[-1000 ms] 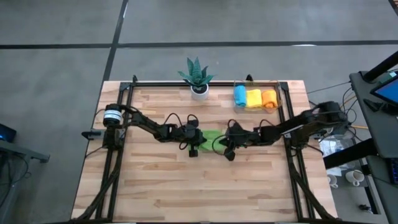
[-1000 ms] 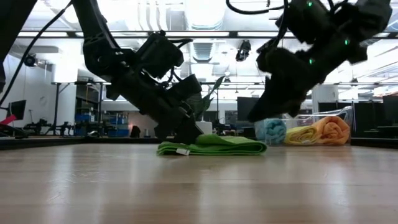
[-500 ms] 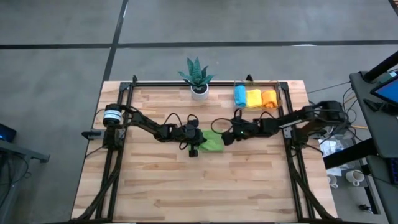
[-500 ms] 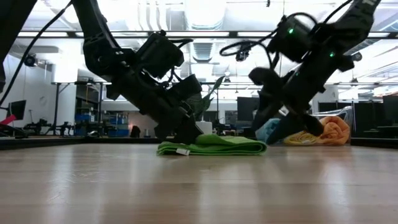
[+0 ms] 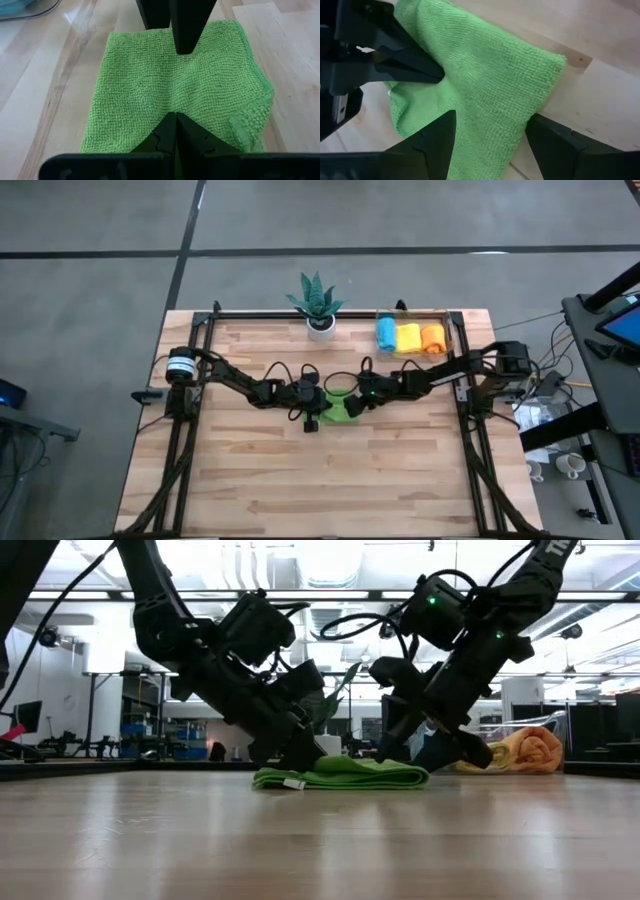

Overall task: Roll microfiber towels into tight, uniform cylinder then place into a basket
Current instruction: Roll the green microfiber cloth

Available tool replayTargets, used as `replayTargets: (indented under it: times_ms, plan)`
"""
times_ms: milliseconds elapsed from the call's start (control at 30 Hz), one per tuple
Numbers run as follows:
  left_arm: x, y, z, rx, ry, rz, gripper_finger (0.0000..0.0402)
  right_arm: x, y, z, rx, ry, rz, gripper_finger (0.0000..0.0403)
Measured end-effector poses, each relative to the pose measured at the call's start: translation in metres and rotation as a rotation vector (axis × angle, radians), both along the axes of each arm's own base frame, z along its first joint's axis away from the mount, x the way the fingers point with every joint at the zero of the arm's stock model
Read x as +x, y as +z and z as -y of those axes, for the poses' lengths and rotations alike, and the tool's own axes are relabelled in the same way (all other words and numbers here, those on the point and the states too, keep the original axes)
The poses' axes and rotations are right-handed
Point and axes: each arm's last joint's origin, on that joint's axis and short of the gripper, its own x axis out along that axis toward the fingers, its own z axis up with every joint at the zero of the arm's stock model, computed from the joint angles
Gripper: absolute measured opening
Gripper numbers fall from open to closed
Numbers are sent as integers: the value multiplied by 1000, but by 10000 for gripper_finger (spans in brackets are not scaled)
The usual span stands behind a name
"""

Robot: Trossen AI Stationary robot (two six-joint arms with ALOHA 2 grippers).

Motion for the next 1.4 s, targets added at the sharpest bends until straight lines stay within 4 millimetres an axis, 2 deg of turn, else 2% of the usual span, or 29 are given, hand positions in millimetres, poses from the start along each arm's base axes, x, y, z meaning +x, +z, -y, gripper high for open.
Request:
replayTargets:
  times_ms: [133, 233, 467, 533, 800, 900, 1100, 1300, 1400]
  plan:
    - [-1, -1, 0, -1, 0, -3, 0, 0, 0, 0, -18, -2, -14, 221]
    - [1, 1, 0, -1, 1, 1, 0, -4, 2, 1, -61, -23, -45, 193]
    - [9, 8, 1, -58, 33, 61, 0, -11, 2, 3, -166, 37, -116, 47]
    - [11, 11, 2, -66, 33, 92, 0, -11, 2, 3, -182, 61, -120, 20]
    - [15, 23, 6, -70, 47, 201, 0, -27, 10, 2, -203, 112, -233, 9]
    - [15, 31, 7, -69, 45, 230, 0, -42, 17, 2, -219, 122, -345, 9]
    - [17, 33, 7, -75, 49, 268, 0, -67, 43, 2, -272, 119, -622, 9]
    - [28, 23, 6, -101, 61, 311, 0, -64, 58, 2, -275, 120, -686, 9]
    - [44, 15, 6, -102, 57, 351, 0, -56, 61, 2, -277, 127, -693, 9]
